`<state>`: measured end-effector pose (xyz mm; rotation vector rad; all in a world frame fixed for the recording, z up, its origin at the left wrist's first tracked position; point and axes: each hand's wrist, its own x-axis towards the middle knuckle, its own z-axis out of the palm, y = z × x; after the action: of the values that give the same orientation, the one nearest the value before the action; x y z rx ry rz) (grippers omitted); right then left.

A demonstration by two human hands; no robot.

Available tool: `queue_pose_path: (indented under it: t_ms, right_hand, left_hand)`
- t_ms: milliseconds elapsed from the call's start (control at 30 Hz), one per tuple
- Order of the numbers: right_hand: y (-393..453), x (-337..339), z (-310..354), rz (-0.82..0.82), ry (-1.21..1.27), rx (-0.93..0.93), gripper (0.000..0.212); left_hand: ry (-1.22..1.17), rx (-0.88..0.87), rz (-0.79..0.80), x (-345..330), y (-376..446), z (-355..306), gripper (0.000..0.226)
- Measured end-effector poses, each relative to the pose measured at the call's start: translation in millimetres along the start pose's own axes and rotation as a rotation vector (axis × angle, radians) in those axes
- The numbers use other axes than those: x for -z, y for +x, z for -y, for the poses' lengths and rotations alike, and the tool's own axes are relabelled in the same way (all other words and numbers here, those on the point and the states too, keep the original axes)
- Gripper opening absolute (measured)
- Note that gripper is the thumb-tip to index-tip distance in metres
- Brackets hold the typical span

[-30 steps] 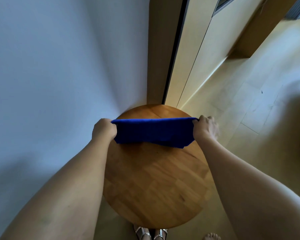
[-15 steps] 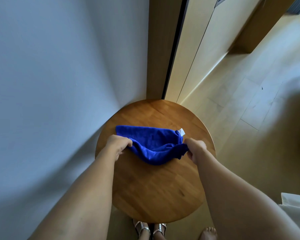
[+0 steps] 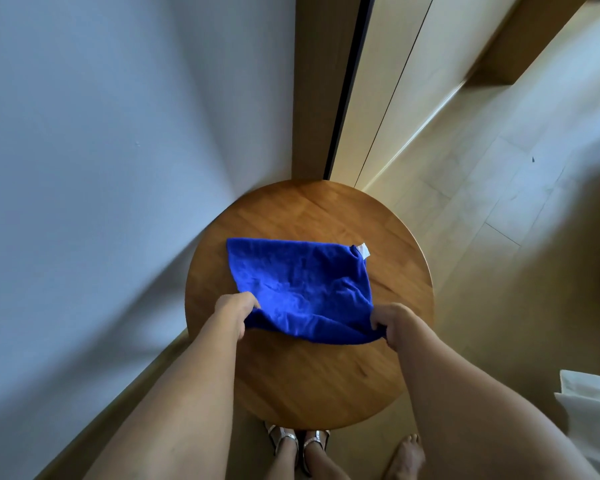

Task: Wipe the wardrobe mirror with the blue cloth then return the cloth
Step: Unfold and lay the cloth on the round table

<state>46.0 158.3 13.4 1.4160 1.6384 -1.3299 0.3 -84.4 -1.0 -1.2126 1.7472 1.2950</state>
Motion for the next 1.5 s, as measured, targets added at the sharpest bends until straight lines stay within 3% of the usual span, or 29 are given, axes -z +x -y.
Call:
queue_pose_path:
  t_ms: [67,200,300,400,500,667,800,933,1033,1100,1133,1267,1500]
  right_hand:
    - [7,3,1,-0.063,0.052,0.01,0.012]
    - [2,1,15,-0.082,0.279,0.05,0.018]
    - [3,1,21,-0.157,0.344,0.067,0.018]
    - [4,5,20,-0.319,0.202,0.146,0.011]
    - [2,10,20,-0.386,0.211,0.224,0.013]
    - [-15,21,39,-0.457,0.324,0.366,0.023]
    - [-30,34,66,-0.409,0.426,0.421,0.019]
    - [-53,46,89,-0.368,0.577,0.473,0.03]
    - [-70,51,102,-0.275,0.668,0.475,0.04]
    - [-78,51,109,-0.266,0.636,0.489,0.051]
    - [-81,50,111,-0.287,0.604,0.499,0.055]
    - [-91,53,118,-0.474,0.432,0.585,0.054]
    - [-106,59,127,-0.732,0.202,0.762,0.041]
  left_hand:
    - [0.033,0.02,0.005,0,-1,-1,0.008]
    - [0.083,-0.048,-0.111,3,8,-1,0.008]
    - [0.209,-0.196,-0.279,7,4,-5,0.025]
    - [0.256,-0.433,-0.361,11,-5,-16,0.02]
    - [0.355,-0.579,-0.43,18,-15,-30,0.027]
    - [0.518,-0.619,-0.528,28,-30,-54,0.031]
    - [0.394,-0.597,-0.592,38,-44,-71,0.024]
    - [0.168,-0.623,-0.523,45,-62,-87,0.036]
    - [-0.088,-0.596,-0.177,49,-67,-105,0.046]
    - [-0.057,-0.573,0.031,51,-75,-113,0.053]
    - [0.034,-0.597,0.061,53,-79,-116,0.055]
    - [0.348,-0.703,-0.077,60,-93,-118,0.045]
    - [0.344,-0.784,-0.2,75,-105,-131,0.023]
